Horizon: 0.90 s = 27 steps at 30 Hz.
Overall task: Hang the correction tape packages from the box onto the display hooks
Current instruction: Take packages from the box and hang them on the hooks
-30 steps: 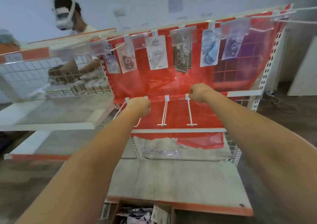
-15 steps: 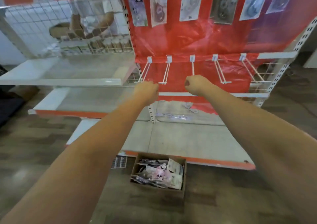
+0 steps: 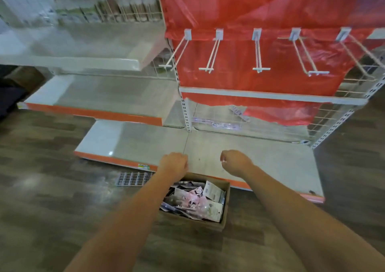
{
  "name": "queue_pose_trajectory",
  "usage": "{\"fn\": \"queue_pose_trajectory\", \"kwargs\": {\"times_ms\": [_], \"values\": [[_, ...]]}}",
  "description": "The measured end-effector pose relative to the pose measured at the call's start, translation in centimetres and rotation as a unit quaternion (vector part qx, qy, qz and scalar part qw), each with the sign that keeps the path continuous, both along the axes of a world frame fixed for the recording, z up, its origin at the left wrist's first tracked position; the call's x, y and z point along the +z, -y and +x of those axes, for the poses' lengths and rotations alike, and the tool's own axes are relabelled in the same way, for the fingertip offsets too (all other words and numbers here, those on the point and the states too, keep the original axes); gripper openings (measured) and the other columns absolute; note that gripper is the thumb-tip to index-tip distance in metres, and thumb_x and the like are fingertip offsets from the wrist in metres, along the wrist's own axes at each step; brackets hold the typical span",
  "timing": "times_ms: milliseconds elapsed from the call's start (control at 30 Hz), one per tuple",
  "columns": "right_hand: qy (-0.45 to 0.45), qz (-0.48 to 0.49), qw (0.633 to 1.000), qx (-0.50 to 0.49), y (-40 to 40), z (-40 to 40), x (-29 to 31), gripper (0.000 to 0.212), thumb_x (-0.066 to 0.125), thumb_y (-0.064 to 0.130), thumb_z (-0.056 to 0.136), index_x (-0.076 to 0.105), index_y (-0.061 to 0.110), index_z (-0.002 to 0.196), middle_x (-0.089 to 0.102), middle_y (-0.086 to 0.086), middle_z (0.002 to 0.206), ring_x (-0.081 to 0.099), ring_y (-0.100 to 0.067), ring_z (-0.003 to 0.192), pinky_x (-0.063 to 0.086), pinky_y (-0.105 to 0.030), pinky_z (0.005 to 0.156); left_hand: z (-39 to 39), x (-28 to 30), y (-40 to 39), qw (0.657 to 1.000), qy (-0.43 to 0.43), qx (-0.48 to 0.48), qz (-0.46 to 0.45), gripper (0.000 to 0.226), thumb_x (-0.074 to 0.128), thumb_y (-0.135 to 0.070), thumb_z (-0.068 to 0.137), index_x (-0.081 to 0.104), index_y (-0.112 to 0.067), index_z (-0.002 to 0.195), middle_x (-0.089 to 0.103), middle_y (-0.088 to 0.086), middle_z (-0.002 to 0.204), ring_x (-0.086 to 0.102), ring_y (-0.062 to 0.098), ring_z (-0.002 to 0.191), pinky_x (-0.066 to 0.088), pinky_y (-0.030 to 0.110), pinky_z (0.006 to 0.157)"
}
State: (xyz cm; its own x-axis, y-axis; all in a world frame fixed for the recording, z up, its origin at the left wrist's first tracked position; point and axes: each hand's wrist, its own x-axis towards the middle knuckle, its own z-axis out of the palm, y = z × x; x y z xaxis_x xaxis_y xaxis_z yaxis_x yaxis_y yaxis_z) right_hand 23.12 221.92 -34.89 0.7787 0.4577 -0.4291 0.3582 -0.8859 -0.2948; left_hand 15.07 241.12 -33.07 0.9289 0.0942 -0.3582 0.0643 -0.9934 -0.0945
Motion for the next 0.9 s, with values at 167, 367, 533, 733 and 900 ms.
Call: {"fn": "queue_pose_trajectory", "kwargs": {"times_ms": [167, 367, 533, 733, 900], "values": [[-0.041, -0.042, 0.998, 0.018, -0.6, -1.1, -11.3, 0.029, 0.044, 0.014, 0.093, 0.054, 0.010, 0.119, 0.056, -0.011, 0.125, 0.053, -0.028, 0.116, 0.044, -0.035, 0.095, -1.5, -10.9, -3.4, 0.999, -0.031, 0.036, -0.018, 0.028, 0.037, -0.026, 0.099, 0.057, -0.014, 0.114, 0.060, 0.007, 0.117, 0.058, 0.025, 0.105, 0.048, 0.036, 0.087], [-0.074, -0.058, 0.995, 0.017, -2.1, -1.6, -25.4, 0.023, 0.041, 0.011, 0.095, 0.055, 0.015, 0.113, 0.062, -0.004, 0.103, 0.059, -0.024, 0.099, 0.049, -0.028, 0.071, -3.3, -25.0, -7.7, 0.992, -0.072, 0.088, -0.048, 0.027, 0.038, -0.028, 0.100, 0.054, -0.018, 0.119, 0.059, 0.004, 0.121, 0.058, 0.024, 0.110, 0.048, 0.037, 0.091], [-0.095, -0.100, 0.990, 0.022, -2.7, -2.3, -36.0, 0.035, 0.041, 0.011, 0.094, 0.050, 0.008, 0.128, 0.054, -0.012, 0.129, 0.054, -0.027, 0.116, 0.048, -0.036, 0.093, -2.2, -34.7, -8.4, 0.986, -0.034, 0.118, -0.109, 0.024, 0.042, -0.024, 0.099, 0.057, -0.018, 0.117, 0.061, 0.003, 0.120, 0.058, 0.021, 0.108, 0.047, 0.034, 0.092], [-0.077, -0.135, 0.987, 0.039, -2.5, -2.1, -44.6, 0.038, 0.048, 0.016, 0.094, 0.050, 0.013, 0.132, 0.051, -0.007, 0.133, 0.051, -0.024, 0.120, 0.046, -0.034, 0.097, 1.0, -42.2, -6.1, 0.993, 0.032, 0.041, -0.108, 0.025, 0.044, -0.023, 0.098, 0.055, -0.018, 0.120, 0.056, 0.004, 0.121, 0.053, 0.017, 0.108, 0.046, 0.034, 0.095], [0.003, -0.198, 0.976, 0.086, -2.6, -2.8, -48.1, 0.029, 0.045, 0.014, 0.094, 0.057, 0.012, 0.121, 0.058, -0.007, 0.125, 0.055, -0.023, 0.114, 0.047, -0.033, 0.089, 1.7, -46.0, -5.2, 0.999, -0.029, -0.018, -0.026, 0.040, 0.045, -0.026, 0.096, 0.047, -0.013, 0.134, 0.046, 0.010, 0.140, 0.045, 0.025, 0.127, 0.039, 0.041, 0.106]]}}
